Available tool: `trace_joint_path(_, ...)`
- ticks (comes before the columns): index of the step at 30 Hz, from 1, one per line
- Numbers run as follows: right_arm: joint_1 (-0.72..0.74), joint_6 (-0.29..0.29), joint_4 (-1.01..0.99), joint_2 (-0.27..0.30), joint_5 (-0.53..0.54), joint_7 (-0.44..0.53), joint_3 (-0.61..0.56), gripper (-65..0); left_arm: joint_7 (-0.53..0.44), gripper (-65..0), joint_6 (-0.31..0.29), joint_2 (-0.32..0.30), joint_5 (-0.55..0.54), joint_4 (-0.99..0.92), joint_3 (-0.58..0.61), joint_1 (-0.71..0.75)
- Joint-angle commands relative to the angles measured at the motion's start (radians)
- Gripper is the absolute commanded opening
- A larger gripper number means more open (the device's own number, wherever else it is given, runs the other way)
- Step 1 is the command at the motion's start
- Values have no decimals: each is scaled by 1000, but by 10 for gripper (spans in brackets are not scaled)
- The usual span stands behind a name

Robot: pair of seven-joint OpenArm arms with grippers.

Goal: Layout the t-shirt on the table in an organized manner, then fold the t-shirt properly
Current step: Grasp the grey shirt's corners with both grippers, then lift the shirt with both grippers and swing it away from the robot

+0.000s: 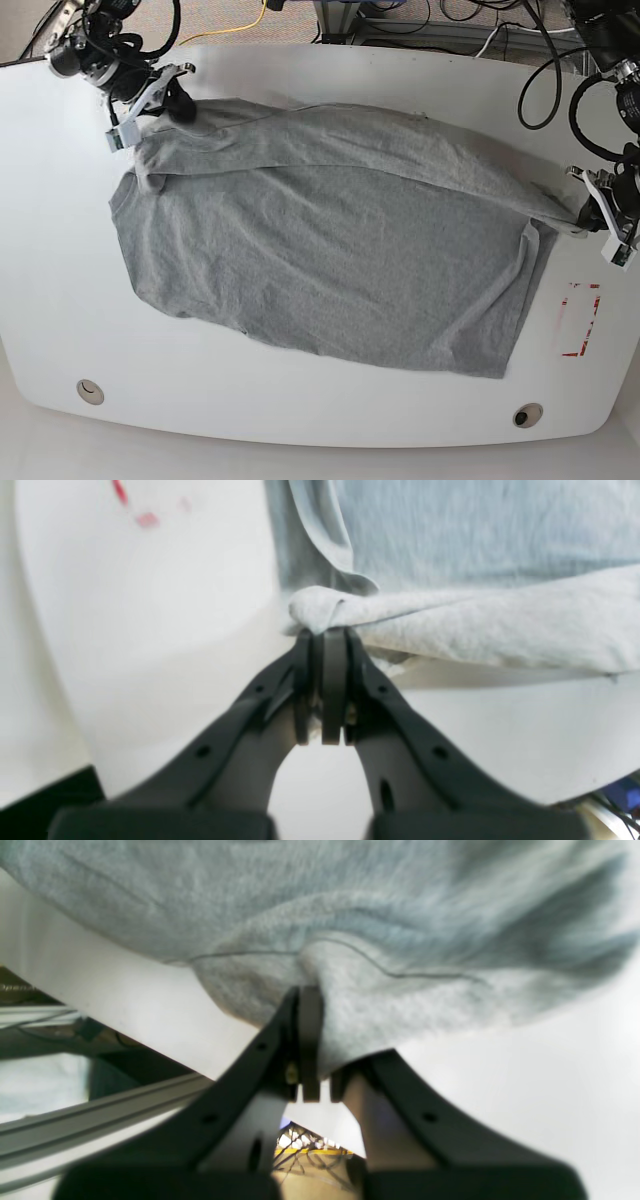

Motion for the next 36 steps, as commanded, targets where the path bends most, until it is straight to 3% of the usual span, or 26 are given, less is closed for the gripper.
trace_joint_path(1,42,1,17,43,90,15,23,-650,-17,-646,-1,-19,-8,26,-6,-55)
trace_joint_path(6,131,1,14,129,187,15,46,-650,-17,-646,-1,-11,-13,25,-5,-149)
trace_joint_path(16,408,1,-169,250,187,14,34,-650,-17,-647,-1,38,-17,18,63,-385)
trace_joint_path(27,826,1,-503,381,99,14,-105,-650,-20,-646,20,142,-9,-109,117,-658)
trace_joint_path(36,1261,1,-750,459,25,15,-296,-650,-25,-646,17,188,139,-267,196,-1010)
